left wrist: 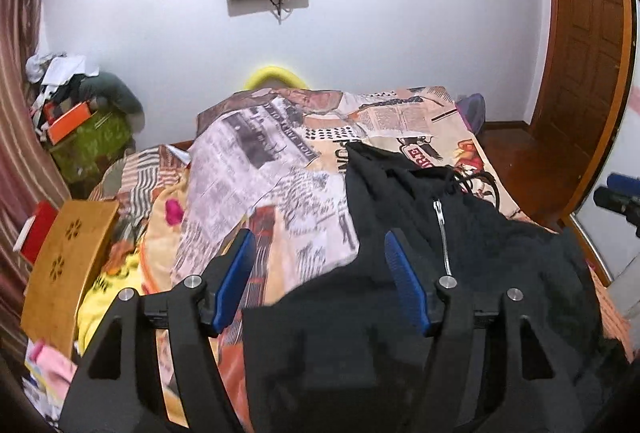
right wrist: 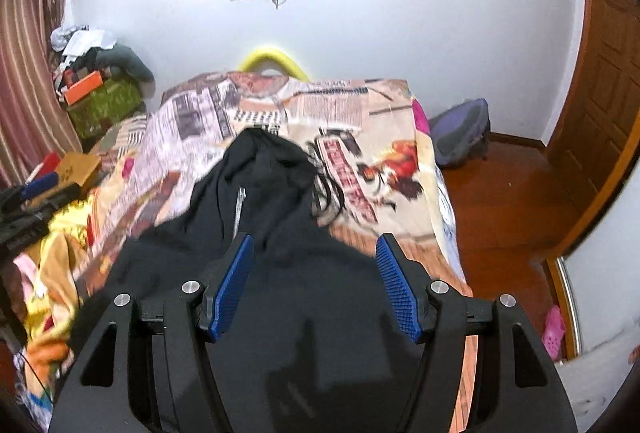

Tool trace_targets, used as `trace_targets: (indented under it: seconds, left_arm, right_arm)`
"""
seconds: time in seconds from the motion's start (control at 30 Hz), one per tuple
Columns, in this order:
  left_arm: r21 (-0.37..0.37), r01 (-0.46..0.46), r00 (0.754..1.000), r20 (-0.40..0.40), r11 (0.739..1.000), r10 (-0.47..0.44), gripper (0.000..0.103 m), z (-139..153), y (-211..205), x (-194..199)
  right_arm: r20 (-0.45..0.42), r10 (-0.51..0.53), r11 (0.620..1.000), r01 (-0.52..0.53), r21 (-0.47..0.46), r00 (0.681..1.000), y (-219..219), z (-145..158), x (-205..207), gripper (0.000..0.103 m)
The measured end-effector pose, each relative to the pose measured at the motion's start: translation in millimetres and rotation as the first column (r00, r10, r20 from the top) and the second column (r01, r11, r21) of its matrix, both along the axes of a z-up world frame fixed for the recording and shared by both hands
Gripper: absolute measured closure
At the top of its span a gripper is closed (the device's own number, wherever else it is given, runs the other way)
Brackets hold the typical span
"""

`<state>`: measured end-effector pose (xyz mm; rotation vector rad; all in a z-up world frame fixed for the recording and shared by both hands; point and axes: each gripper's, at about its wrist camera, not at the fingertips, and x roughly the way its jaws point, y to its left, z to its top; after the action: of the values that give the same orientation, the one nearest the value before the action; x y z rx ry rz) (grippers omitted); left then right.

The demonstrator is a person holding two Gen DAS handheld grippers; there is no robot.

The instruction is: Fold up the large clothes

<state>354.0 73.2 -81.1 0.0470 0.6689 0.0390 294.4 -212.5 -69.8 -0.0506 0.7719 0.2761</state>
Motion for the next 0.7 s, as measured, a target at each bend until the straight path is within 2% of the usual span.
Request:
trace_targets:
  seconds: [0.17,0.3,0.37,0.47,0.53,0.57,0.63,0.7]
  left_arm:
    - [-0.037,0.051,0.997,-0.047,0.998,-0.053,0.037,-8.3,-12.5,54.6]
    - [-0.072,0.068,0.994,-0.085,0.995,-0.074,0.037,-20.0,-20.1,90.6]
    - [-0.115,0.049,0.991,-0.116,0.992,-0.062,0.037,-31.3,-20.5,111.6]
    - [-0.108,-0.002,0.987,-0.157,0.994,-0.015,0.037,-51.5,-22.1,138.8]
    - [-0.125,-0.014,0.982,-0.191,0.992,-0.010,0.043,-64.2,-20.6,153.9]
    - [-0.145,-0.019,0.978,-0.207,0.989,-0.012,0.049,-69.4,-19.8,160.0]
    - [-0.225,-0.027,0.969,-0.247,0.974,-0.030,0.053,-82.5,-15.1,174.2]
    - [-0.312,-0.036,0.960,-0.274,0.949,-0.053,0.058,-92.3,-11.0,183.3]
  right_arm:
    - [-0.030,0.014,1.000,-0.014,0.020,0.999,10.0,-4.9,42.1,0.043]
    - [-0.087,0.011,0.999,-0.007,0.044,0.996,19.0,-19.4,81.1,0.043]
    - [-0.130,0.010,0.998,-0.001,0.068,0.991,20.9,-29.6,99.5,0.043]
    - [-0.201,0.005,0.995,0.016,0.100,0.979,23.3,-48.6,128.0,0.043]
    - [-0.257,-0.008,0.992,0.040,0.119,0.966,23.6,-63.7,147.1,0.043]
    - [-0.288,-0.014,0.990,0.054,0.130,0.958,23.8,-73.0,156.6,0.043]
    - [-0.332,-0.028,0.988,0.077,0.136,0.943,23.1,-88.2,171.7,0.043]
    - [-0.369,-0.050,0.988,0.100,0.118,0.928,22.7,-102.1,185.1,0.043]
